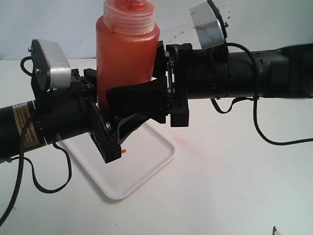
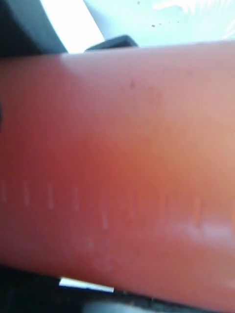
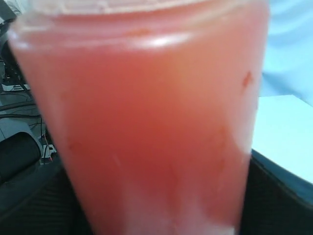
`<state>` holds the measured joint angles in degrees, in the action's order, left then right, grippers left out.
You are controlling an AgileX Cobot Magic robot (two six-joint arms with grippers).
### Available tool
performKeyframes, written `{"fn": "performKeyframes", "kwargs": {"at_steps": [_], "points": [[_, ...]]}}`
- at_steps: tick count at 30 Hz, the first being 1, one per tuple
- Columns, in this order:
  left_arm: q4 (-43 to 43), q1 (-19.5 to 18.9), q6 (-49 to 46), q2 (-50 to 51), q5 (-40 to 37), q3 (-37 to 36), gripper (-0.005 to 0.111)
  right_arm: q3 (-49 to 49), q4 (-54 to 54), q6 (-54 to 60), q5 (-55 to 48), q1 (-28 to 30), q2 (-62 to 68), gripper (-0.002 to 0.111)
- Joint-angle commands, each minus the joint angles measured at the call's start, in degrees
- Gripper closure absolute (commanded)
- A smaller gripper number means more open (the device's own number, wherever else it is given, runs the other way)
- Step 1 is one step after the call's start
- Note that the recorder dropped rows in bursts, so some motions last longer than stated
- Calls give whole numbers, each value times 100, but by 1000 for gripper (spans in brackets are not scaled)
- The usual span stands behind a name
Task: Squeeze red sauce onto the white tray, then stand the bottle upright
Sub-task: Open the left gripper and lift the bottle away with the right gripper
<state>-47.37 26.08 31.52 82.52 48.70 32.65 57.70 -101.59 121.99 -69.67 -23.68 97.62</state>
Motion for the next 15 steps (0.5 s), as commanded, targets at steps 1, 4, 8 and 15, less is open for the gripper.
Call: {"fn": "performKeyframes", "kwargs": {"at_steps": [1,4,8,15], "points": [[-11,16,448,-46,445,94,107,39,165,73,-29,-30,-6,34],[-112,16,611,-46,436,94,107,180,165,73,-29,-30,-36,34],[-111,16,611,-46,408,94,107,246,165,73,-29,-30,-82,34],[-111,16,611,-46,39,94,107,246,165,73,-29,-30,-82,54]]}}
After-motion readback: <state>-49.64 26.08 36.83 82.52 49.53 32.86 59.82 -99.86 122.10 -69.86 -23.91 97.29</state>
